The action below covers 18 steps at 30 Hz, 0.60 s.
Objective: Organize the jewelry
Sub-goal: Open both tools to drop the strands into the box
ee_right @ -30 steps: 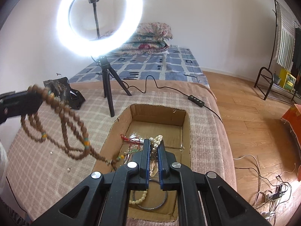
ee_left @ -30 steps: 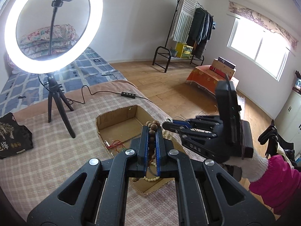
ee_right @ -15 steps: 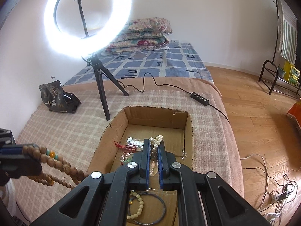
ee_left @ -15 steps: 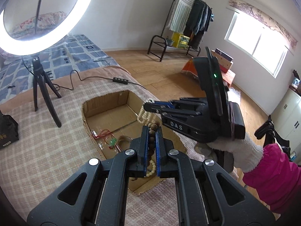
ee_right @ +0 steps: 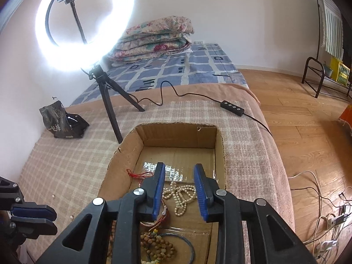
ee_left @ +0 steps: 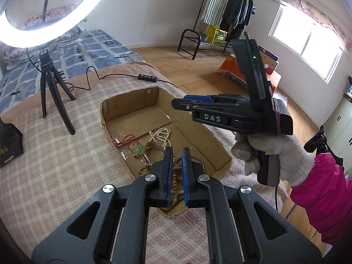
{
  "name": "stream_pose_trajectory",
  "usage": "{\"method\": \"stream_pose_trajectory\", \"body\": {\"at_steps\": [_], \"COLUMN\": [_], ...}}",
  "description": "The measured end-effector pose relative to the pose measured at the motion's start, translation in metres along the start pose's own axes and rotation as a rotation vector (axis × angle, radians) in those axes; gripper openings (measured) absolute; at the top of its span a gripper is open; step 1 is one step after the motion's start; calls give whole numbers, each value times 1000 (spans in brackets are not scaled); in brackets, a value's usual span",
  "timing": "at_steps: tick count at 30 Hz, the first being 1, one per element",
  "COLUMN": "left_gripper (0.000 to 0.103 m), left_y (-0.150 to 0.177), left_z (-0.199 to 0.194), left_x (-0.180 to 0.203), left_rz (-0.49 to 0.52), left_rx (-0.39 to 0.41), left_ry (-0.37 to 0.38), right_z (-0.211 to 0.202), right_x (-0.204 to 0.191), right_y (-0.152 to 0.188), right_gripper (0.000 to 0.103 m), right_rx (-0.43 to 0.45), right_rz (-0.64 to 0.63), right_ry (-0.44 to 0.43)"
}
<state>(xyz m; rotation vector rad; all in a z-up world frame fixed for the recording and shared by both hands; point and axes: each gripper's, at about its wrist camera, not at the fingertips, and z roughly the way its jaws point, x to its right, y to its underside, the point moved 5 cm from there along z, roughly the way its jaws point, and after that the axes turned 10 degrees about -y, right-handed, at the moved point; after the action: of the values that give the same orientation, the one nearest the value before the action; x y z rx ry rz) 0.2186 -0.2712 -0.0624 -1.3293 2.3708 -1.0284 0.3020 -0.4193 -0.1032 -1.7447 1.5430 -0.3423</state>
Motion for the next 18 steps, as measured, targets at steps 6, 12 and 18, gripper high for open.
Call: {"method": "stream_pose_trajectory", "body": {"at_steps": [6, 12, 18], "left_gripper": [5, 5, 5], "left_y": [7, 12, 13], "left_z": [-5, -18, -37], "left_x": [-7, -15, -24], "left_rz": [-10, -6, -11], "left_rx": [-4, 3, 29], "left_ry": [-16, -48, -81], "right_z": [-9, -23, -39], "right_x": [-1, -10, -24], "right_y": [5, 9, 10], "right_gripper": [33, 53, 71], "right_rx": [7, 22, 42], "right_rz": [9, 2, -24], "right_ry": [12, 26, 64]}}
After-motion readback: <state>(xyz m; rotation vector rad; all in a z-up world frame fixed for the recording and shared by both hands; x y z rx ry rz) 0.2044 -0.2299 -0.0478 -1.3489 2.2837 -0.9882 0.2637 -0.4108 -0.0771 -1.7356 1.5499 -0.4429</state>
